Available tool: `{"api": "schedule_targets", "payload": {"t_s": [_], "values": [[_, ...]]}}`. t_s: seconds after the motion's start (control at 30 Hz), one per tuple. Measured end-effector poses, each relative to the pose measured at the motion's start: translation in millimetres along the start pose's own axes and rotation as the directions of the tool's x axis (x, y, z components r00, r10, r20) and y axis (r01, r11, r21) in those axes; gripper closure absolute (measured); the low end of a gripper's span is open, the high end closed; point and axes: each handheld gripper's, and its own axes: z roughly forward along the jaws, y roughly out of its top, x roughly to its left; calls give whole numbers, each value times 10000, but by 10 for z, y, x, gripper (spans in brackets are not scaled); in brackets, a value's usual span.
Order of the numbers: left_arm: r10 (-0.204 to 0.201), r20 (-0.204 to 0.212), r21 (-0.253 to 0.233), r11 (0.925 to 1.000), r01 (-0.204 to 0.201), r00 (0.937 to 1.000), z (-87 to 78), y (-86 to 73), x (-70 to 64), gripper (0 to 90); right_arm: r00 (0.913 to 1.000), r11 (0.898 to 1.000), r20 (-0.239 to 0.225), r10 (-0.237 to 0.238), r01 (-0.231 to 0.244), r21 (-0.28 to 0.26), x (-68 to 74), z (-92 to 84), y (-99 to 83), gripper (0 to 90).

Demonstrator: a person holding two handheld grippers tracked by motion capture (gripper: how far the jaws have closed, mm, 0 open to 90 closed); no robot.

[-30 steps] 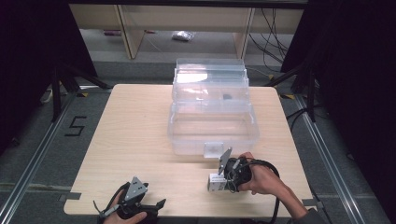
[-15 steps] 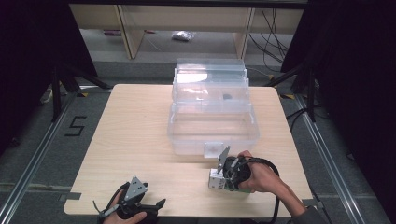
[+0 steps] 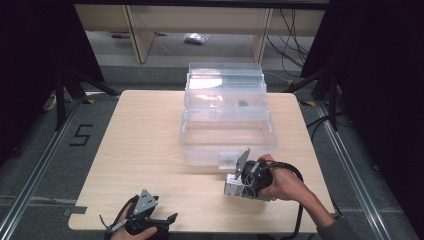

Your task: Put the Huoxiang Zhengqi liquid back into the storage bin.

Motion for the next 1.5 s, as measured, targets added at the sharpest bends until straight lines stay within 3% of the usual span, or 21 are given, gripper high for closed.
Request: {"api": "schedule_targets", "payload": {"t_s": [0.07,0.17,0.2,0.27,0.4,0.43,0.53,0.6,0.63,0.7,0.77,0.8,0.87,0.9,1.0,1.03,1.23,1.33,1.37,1.47,1.5], "values": [[-4,-4,-4,10000,4,10000,0,0,0,149,9998,9997,3,-195,195,-113,-18,-40,10,648],[-7,-5,-9,10000,7,10000,0,-1,0,149,10000,9999,-2,-45,45,-140,-37,-110,7,648],[-1,0,-3,10000,1,10000,0,0,0,149,9997,9995,-49,-258,257,-198,-59,-129,13,648],[-1,-2,-5,10000,1,10000,0,0,0,149,9998,9996,-143,161,-164,-242,-51,-173,20,648],[4,-14,-7,10000,-4,10000,-1,-1,0,149,9996,9993,-98,258,-261,-252,-85,-244,33,648],[4,-12,13,10000,-4,10000,0,0,2,149,9997,9993,22,-223,224,-300,-138,-276,36,648],[-12,-7,-8,10000,12,10000,0,-1,-1,149,9996,9991,30,-283,283,-323,-153,-317,51,648],[-5,11,-6,10000,5,10000,0,0,2,149,9999,9990,-108,-17,12,-440,-153,-351,59,648],[-18,15,-20,10000,18,10000,0,-1,3,149,9998,9990,25,-196,197,-413,-175,-366,61,648],[-41,7,-18,10000,41,10000,0,-1,4,149,9997,9990,-101,228,-231,-369,-167,-395,67,648],[-27,13,-21,10000,27,10000,-1,0,3,149,9999,9991,-81,-76,72,-420,-207,-414,80,648],[-85,19,-60,9999,85,10000,-1,0,-2,149,9999,9993,-59,97,-99,-372,-207,-431,84,648],[-48,-1,-24,10000,48,10000,-1,0,3,149,10000,9994,-7,-68,68,-353,-235,-456,101,648],[-67,8,-49,10000,67,10000,-4,0,-1,149,9994,9988,86,-327,330,-367,-268,-477,109,648],[-179,104,-140,9997,180,9998,-1,-2,-11,149,9999,9994,87,-115,117,-313,-266,-514,120,648],[-71,27,-40,10000,71,10000,-1,-2,0,149,9985,9975,76,-538,541,-456,-306,-534,132,648],[-92,104,-67,9999,93,9999,-9,1,-4,149,9999,9987,-2,-102,102,-505,-318,-637,152,648],[-111,86,-26,9999,111,9999,-11,4,-4,149,9995,9989,108,-310,313,-344,-348,-678,161,648],[-125,86,-37,9999,125,9999,-10,4,-5,149,10000,9990,-31,-57,56,-443,-339,-690,171,648],[-110,93,-28,9999,111,9999,-12,5,-5,149,9999,9986,13,-113,114,-515,-378,-746,192,649],[-118,87,-28,9999,118,9999,-12,4,-5,149,9993,9986,217,-291,301,-427,-407,-778,189,649]]}}
